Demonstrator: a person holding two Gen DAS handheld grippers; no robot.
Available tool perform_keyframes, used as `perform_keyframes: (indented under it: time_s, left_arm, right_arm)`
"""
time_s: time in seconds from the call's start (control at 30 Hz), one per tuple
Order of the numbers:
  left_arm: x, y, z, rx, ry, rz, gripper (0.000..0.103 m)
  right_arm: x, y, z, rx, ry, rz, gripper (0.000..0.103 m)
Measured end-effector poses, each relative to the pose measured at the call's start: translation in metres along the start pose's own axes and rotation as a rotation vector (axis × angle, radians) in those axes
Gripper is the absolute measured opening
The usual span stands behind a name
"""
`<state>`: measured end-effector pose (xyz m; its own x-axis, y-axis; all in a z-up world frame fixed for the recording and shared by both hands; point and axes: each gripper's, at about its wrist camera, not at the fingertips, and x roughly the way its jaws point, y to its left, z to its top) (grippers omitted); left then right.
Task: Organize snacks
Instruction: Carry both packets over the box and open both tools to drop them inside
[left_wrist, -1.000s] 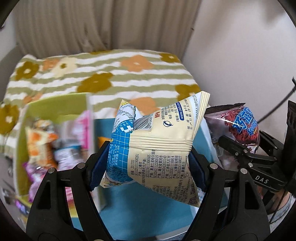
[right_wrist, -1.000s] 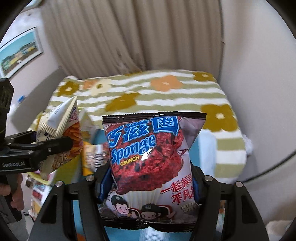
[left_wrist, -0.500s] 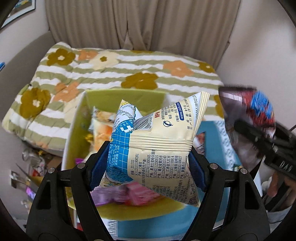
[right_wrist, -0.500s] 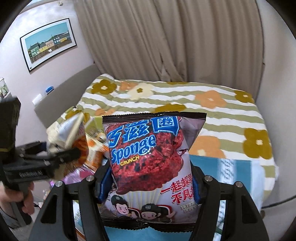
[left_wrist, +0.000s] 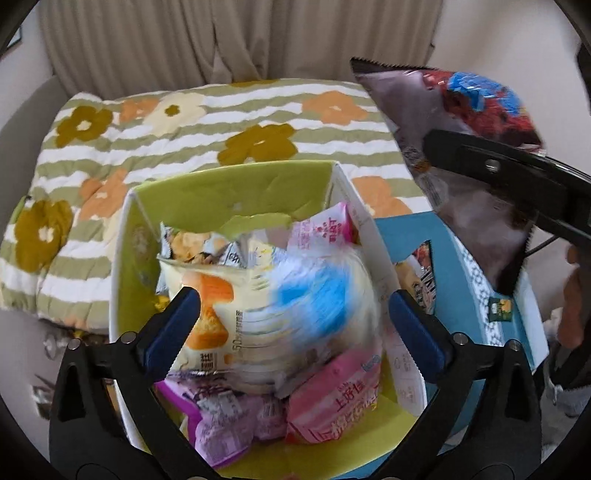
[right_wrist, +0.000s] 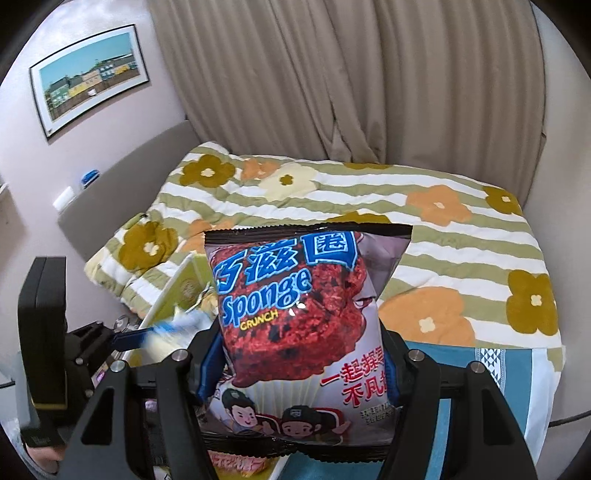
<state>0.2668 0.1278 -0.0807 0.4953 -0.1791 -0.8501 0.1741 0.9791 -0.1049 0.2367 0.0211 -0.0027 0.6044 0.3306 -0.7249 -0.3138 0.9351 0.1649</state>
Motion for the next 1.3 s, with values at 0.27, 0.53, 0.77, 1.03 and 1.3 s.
perform_keyframes:
  time_s: [0.27,0.53,0.77,1.03,1.3]
  left_arm:
    - [-0.004,0.033,-0.007,-0.038,0.010,0.002,0.101]
    - [-0.012,0.072,-0.011,-0.100,-0.006,0.009,0.101]
    - [-0.007,0.095,-0.017,-0.149,0.014,-0.010,0.101]
    - [-0.006,0.099,-0.028,-0.158,0.024,-0.032,0.101]
    - [-0.037,0.081,-0.038,-0.174,-0.037,0.008,0.101]
  right_arm:
    - [0.036,0.007,0.006,0.023,0.067,-0.018,0.062]
    - [0.072,0.034,0.022,-0.017,0.137,0.010,0.063]
    - [0.090,0.054,0.024,-0.014,0.129,0.085,0.101]
    - [0.090,0.066,0.016,-0.014,0.106,0.060,0.102]
    - [0.055,0.064,0.009,-0.025,0.057,0.049,0.102]
